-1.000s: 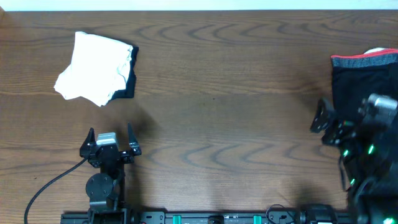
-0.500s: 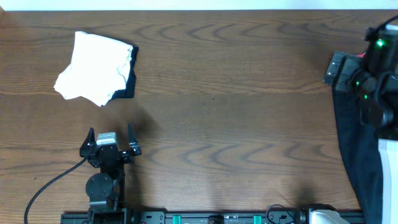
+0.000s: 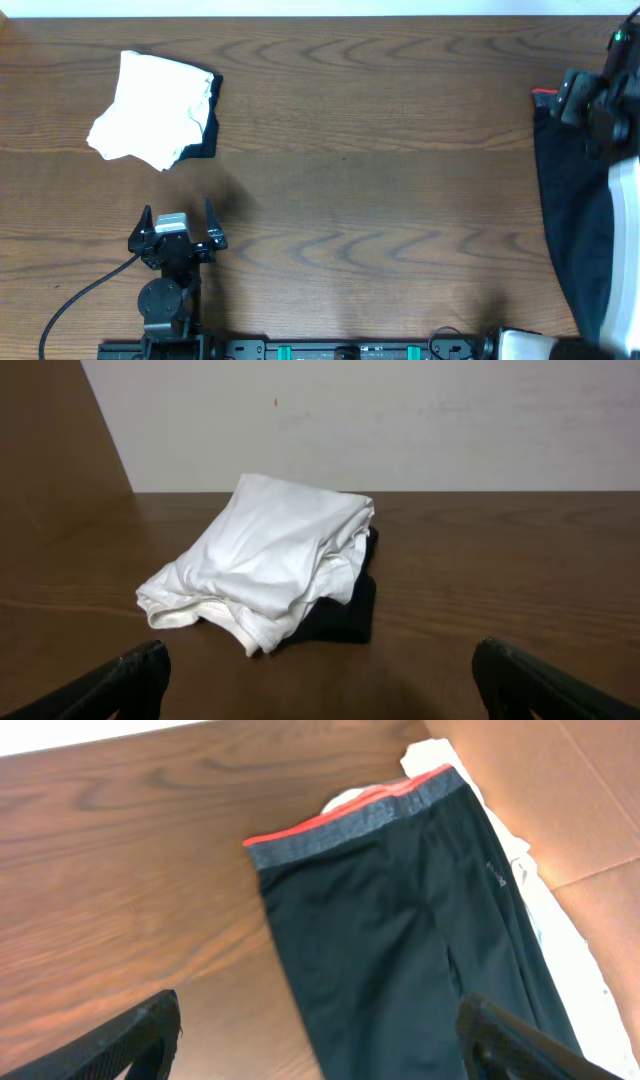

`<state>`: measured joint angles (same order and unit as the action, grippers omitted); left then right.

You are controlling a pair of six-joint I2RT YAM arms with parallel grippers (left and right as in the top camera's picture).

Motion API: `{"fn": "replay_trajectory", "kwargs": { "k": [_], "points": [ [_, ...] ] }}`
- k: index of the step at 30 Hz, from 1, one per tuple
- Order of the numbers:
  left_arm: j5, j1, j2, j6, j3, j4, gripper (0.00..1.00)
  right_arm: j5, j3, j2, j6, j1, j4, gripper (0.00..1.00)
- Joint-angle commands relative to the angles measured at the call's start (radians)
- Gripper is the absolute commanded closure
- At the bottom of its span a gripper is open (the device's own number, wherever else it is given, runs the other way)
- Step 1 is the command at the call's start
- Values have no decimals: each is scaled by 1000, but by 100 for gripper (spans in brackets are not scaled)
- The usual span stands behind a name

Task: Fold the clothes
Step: 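Reach the right gripper to the black leggings' waistband and grasp it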

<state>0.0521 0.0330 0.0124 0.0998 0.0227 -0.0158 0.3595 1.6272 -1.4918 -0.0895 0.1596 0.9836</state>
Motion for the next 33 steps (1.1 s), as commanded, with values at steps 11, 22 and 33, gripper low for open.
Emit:
{"fn": "replay_trajectory", "kwargs": {
  "k": [11,22,33],
  "points": [
    [1,6,-2,-16,-18,-6,2,-347,14,-444,203,185,-310,12],
    [1,6,-2,-16,-18,-6,2,-364,14,-700,335,185,-483,17],
    [1,6,-2,-16,-18,-6,2,-385,13,-816,357,177,-600,37]
  ]
}}
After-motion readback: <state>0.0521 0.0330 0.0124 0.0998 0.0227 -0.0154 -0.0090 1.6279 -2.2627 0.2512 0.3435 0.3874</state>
